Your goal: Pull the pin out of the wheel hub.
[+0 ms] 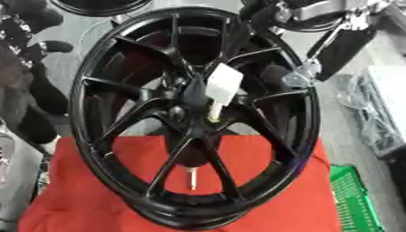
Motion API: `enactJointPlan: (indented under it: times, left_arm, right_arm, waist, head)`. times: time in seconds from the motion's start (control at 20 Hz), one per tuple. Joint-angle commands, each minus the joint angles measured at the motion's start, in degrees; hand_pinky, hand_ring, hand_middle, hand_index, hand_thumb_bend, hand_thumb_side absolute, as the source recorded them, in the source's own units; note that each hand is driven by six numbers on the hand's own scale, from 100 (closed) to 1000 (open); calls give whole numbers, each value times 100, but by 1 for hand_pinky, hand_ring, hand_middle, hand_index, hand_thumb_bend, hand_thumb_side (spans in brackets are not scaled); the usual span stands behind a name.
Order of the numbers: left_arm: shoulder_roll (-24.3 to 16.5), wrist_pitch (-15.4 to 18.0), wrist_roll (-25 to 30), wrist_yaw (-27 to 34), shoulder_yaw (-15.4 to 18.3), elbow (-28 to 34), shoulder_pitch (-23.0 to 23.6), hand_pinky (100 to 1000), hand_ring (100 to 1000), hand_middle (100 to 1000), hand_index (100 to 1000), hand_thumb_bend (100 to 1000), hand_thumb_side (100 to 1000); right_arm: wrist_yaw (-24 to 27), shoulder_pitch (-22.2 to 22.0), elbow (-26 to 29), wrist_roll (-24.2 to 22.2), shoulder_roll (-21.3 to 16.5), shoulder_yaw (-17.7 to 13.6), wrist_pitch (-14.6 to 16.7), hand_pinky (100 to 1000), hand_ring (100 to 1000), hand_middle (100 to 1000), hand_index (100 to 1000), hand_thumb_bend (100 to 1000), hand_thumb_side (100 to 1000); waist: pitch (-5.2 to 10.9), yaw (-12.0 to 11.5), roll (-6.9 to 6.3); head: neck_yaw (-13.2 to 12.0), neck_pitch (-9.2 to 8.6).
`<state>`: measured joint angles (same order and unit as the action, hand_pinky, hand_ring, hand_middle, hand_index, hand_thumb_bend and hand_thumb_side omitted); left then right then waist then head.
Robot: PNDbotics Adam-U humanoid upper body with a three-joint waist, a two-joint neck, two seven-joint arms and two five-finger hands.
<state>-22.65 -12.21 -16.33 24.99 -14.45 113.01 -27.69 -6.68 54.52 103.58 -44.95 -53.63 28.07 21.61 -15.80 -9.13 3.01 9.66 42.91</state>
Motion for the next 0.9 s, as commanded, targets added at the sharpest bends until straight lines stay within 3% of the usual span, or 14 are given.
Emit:
enactJointPlan:
  times: [0.05,0.55,0.9]
  left_arm:
    - [-29,24,-6,11,67,61,-61,616,786,606,681,100,702]
    - [-5,23,10,23,57,59,-73,617,788,607,681,100,702]
    - [6,22,20,28,54,62,-88,617,789,607,681,100,701]
  right_arm:
    - [57,137,-120,-238,25,-30,52,851,778,762,855,100,374]
    - [73,143,-406,-434,259,-20,-17,860,795,763,867,107,375]
    - [-115,94,-463,-527,347,26,72,876,814,774,875,230,343]
  waist:
    - [131,-9,-16]
    - [135,-42,-7]
    - [132,-57,-6]
  head:
    - [8,30]
    - [1,23]
    - [-8,5]
